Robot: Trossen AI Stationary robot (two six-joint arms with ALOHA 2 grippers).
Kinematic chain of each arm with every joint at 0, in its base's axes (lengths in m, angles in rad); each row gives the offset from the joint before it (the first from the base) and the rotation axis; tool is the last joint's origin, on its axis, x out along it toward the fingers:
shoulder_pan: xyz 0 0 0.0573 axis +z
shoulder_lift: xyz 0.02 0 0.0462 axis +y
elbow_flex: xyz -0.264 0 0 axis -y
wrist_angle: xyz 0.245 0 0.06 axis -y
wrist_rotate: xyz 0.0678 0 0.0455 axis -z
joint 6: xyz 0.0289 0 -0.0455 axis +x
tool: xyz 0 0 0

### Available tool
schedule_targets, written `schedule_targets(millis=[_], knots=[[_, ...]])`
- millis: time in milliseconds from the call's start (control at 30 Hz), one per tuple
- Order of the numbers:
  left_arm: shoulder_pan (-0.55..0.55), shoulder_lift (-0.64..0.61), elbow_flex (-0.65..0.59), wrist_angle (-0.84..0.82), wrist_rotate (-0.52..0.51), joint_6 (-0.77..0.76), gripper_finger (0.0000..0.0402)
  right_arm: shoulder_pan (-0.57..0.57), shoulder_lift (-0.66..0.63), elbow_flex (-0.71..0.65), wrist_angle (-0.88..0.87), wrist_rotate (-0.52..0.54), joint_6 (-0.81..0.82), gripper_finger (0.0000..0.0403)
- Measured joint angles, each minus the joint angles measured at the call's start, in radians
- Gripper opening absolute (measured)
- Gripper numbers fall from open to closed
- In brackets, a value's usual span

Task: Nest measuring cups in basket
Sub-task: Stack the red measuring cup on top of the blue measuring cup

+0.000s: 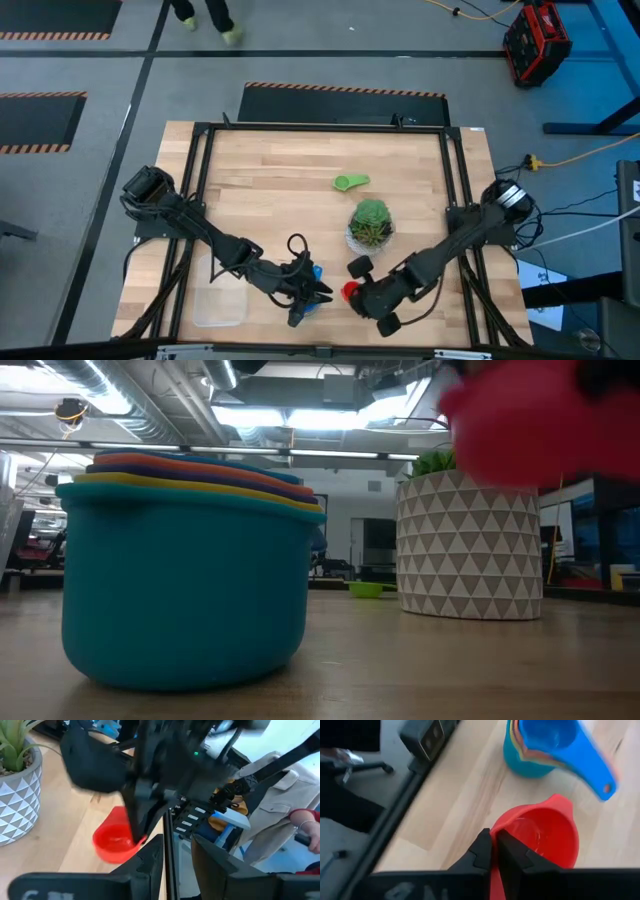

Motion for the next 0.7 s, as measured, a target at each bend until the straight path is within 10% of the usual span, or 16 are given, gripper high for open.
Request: schedule_targets(millis=[700], knots=[[0.0,0.0,0.0,0.0,-0.003,0.0,0.0092,0.0,0.173,0.0,0.032,0.0,-0.08,0.0023]])
